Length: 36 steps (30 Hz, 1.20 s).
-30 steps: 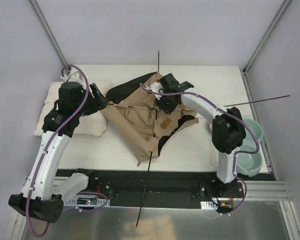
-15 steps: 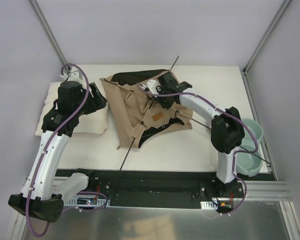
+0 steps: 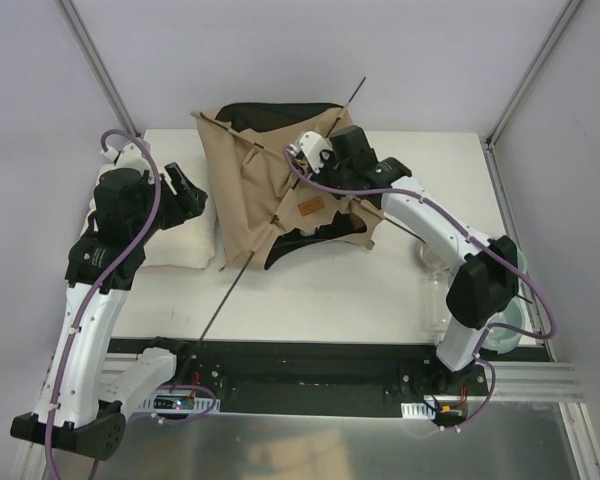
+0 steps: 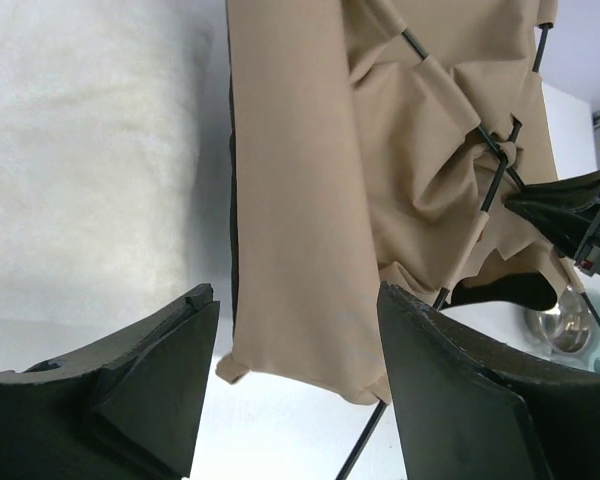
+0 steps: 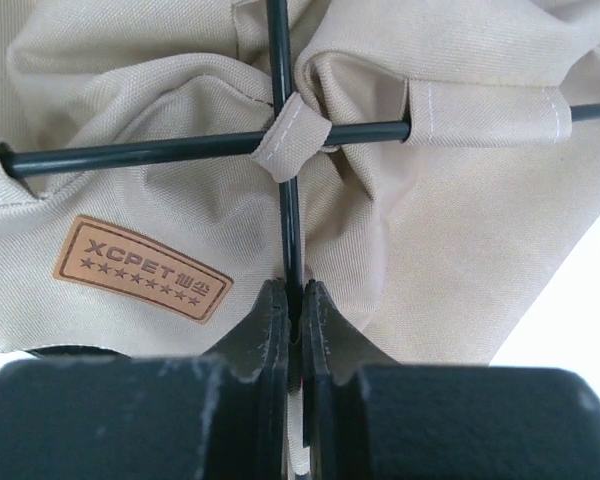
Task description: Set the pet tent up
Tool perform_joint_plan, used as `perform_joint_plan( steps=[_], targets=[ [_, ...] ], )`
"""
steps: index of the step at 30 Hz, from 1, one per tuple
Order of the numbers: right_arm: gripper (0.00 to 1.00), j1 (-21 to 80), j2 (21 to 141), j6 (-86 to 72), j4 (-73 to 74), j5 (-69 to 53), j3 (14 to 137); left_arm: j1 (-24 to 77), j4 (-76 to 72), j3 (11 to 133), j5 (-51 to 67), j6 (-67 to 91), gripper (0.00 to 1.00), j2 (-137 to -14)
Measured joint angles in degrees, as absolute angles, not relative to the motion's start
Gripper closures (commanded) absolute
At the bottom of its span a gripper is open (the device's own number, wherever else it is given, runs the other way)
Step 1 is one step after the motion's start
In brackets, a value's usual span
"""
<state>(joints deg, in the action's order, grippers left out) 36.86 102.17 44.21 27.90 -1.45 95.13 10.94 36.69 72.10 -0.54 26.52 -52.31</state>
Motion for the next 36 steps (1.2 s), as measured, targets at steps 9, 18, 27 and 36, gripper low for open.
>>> perform_joint_plan(
  steps=[9, 18, 27, 36],
  targets=[
    [1.0, 37.0, 95.9, 44.2, 24.1, 1.3, 95.1, 10.9, 36.8, 72.9, 2.2, 25.8, 0.32, -43.8],
    [1.0, 38.9, 96.7, 43.5, 21.2, 11.0, 98.6, 10.9, 36.8, 76.1, 7.8, 23.2, 0.31, -37.8],
    [1.0, 39.5, 99.1, 42.6, 18.3, 16.6, 104.1, 10.9, 38.2, 76.0, 8.9, 23.1, 0.31, -35.9],
    [1.0, 39.2, 99.8, 36.8, 18.7, 17.8, 110.9, 10.9, 38.9, 76.0, 8.7, 23.1, 0.31, -35.6]
  ],
)
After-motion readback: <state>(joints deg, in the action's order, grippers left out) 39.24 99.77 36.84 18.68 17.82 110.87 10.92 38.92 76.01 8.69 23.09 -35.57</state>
